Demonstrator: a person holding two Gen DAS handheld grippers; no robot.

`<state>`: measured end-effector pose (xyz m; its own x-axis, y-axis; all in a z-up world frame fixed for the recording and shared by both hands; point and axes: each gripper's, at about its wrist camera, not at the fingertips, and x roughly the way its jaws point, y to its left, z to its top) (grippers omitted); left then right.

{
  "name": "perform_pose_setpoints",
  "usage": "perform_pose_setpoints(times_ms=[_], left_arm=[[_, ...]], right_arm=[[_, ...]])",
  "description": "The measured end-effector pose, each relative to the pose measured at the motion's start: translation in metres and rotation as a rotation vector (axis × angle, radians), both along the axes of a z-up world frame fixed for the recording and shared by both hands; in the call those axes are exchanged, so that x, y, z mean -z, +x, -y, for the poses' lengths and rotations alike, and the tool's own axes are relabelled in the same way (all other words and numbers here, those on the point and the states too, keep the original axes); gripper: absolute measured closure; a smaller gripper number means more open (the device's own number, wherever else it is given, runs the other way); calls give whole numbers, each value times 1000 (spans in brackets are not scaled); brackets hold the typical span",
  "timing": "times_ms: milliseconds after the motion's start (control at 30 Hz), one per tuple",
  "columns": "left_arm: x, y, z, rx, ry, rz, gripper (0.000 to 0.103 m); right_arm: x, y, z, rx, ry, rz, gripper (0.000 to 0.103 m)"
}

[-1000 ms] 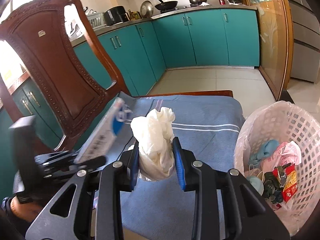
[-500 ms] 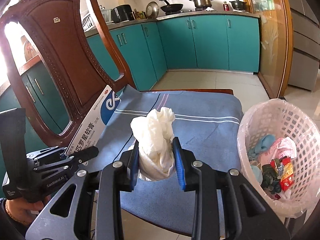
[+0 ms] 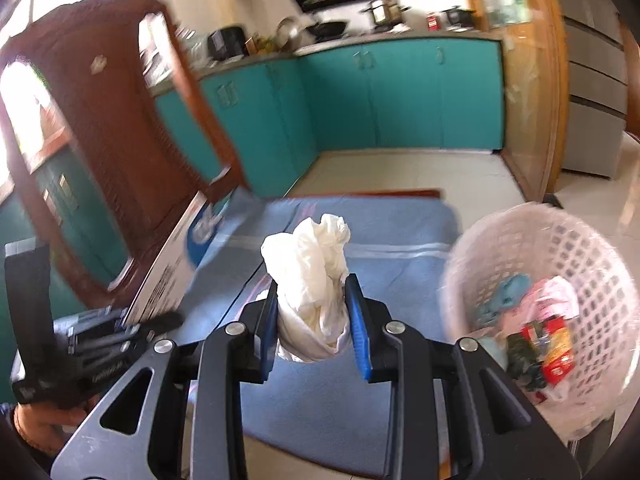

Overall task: Collect trash
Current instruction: 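Carry the tissue and medicine box over the basket and open both tools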

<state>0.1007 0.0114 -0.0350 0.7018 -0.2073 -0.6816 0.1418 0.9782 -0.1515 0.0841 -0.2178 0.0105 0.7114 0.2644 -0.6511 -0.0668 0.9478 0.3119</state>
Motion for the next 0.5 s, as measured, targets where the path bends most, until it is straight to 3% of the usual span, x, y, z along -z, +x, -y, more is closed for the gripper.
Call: perform_pose_setpoints(times_ms=[200,233,300,333,367,500], left_arm=[[3,2,16,43,21,6,81],[2,2,23,60,29,11,81],[-2,2,37,92,39,29,81],[-4,3,48,120,40,32,81],[-6,3,57,142,37,32,81],[-11,15,107,233,11,20,81]], right_arm=[[3,5,105,262,36,9,69],[9,7,118,280,45,-10,64],[24,10,141,333,38,-65,47],[27,8,151,378,31,-74,32],[28,3,160,421,37,-73,26],[8,-23,186,554,118,40,19]])
